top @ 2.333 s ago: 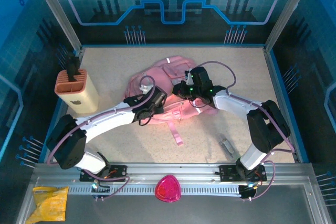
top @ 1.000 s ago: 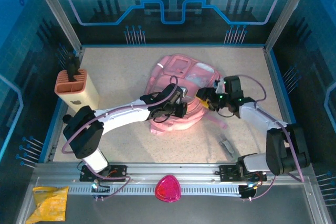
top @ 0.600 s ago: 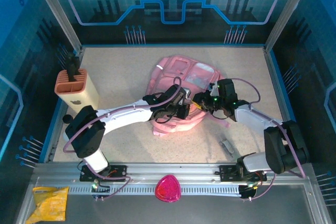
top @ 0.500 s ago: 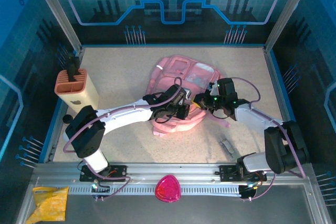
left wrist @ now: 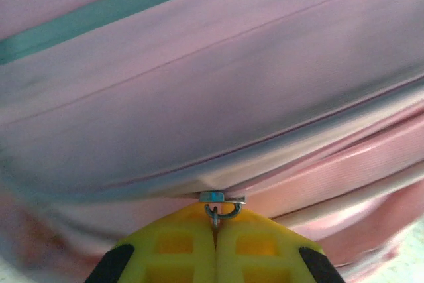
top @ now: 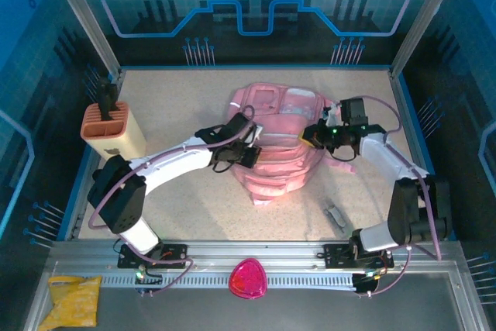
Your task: Pack the student bag
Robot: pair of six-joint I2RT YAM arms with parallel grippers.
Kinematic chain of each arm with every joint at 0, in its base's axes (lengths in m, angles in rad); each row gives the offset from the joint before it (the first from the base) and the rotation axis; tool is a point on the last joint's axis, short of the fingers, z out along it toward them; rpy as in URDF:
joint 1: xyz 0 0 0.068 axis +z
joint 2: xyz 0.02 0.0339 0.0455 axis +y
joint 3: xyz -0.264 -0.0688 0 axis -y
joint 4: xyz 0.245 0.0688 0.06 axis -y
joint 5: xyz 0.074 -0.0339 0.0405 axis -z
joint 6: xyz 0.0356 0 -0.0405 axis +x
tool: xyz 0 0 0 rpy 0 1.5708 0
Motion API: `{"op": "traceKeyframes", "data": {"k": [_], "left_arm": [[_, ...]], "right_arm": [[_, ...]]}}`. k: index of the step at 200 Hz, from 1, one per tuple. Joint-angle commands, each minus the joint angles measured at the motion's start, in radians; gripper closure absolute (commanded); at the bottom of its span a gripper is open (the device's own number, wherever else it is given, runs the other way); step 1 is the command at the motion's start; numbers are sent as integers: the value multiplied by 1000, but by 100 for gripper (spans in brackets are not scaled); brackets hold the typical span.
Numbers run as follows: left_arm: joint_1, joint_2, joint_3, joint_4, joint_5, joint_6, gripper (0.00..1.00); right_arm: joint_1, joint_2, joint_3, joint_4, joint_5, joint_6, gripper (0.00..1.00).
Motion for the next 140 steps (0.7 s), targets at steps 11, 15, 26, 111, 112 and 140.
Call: {"op": "traceKeyframes", "data": {"k": [11, 15, 26, 111, 112, 140], "left_arm": [[-13, -26, -3, -24, 94, -17, 100], [-15, -20, 4, -17, 103, -29, 100], [-30, -3, 22, 5, 134, -51, 100], [-146, 64, 133, 61, 139, -94, 100], [-147, 64, 132, 61, 140, -95, 100], [-158, 64, 121, 93, 147, -111, 100]], "right_arm": [[-32, 65, 120, 35, 25, -56, 99], [-31, 69, 119, 51, 12, -48, 94], [-28, 69, 119, 65, -11, -39, 80], [-37, -145, -17, -83, 85, -68, 24], [-37, -147, -20, -81, 83, -65, 24], [6, -190, -84, -42, 74, -3, 28]]}}
